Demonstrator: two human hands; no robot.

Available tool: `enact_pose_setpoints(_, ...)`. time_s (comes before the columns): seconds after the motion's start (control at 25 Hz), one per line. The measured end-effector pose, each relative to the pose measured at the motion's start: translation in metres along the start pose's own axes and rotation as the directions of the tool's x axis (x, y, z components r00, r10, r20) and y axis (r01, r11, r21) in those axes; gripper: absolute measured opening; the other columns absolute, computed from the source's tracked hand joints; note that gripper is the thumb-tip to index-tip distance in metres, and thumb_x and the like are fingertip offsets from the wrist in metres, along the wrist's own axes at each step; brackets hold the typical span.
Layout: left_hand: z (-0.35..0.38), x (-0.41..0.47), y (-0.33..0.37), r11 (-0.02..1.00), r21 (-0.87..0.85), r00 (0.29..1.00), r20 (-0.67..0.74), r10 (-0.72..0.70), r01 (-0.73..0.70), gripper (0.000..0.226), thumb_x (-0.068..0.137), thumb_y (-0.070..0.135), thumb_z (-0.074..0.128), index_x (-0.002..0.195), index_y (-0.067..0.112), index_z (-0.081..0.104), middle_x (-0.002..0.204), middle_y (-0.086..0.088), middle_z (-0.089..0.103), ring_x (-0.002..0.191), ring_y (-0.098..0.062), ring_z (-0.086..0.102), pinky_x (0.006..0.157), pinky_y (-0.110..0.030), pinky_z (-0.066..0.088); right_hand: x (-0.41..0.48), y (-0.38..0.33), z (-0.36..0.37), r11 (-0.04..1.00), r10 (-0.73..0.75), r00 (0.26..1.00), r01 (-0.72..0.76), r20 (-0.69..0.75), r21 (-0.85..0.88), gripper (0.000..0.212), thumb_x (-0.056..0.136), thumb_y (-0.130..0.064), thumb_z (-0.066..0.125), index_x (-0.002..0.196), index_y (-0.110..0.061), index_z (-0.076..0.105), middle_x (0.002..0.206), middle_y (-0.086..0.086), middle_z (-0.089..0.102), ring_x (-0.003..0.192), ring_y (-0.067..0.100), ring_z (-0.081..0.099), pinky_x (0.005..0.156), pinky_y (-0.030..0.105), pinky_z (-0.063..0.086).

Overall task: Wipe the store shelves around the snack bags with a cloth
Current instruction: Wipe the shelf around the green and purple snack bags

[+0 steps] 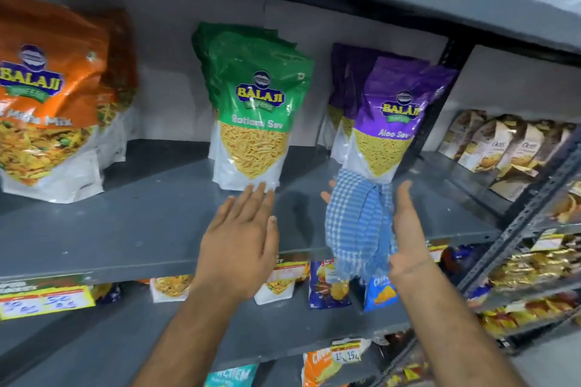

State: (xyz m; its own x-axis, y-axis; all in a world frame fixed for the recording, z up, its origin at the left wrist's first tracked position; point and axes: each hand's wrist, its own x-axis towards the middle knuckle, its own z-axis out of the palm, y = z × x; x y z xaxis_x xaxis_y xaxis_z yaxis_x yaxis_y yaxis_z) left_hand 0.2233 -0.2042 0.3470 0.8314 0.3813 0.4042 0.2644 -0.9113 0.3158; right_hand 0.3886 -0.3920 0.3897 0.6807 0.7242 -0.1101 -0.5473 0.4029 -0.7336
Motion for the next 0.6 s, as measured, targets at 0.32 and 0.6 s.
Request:
enact_pose_setpoints(0.32,0.069,0.068,0.120,0.999,0.039,0.993,0.114,0.005,-0.010,0.083,0.092,0.053,-0.009,0.166,0.024,0.015,0.175,0.007,0.013,0.161,-0.007,0.005,0.131,-0.031,0.001,0.004,-0.155,-0.093,0.854,-0.417,0.879,0.291,-0.233,-0.431,0.028,0.096,-0.030,0.064,0.117,-0.012,0.070,0.106,0.005,0.078,0.092,0.019,0.076,0.075,0.036,0.063)
enact_pose_setpoints(0.6,0.108,0.087,0.137,0.974,0.206,0.967,0.213,-0.142,0.098,0.076,0.095,0.050,-0.005,0.166,0.025,0.003,0.175,0.008,0.000,0.161,-0.008,-0.003,0.132,-0.034,0.001,0.142,-0.227,-0.163,0.562,-0.665,0.700,0.239,-0.260,-0.792,0.024,0.096,-0.025,0.062,0.113,-0.010,0.069,0.094,0.001,0.068,0.080,0.016,0.063,0.077,0.030,0.051)
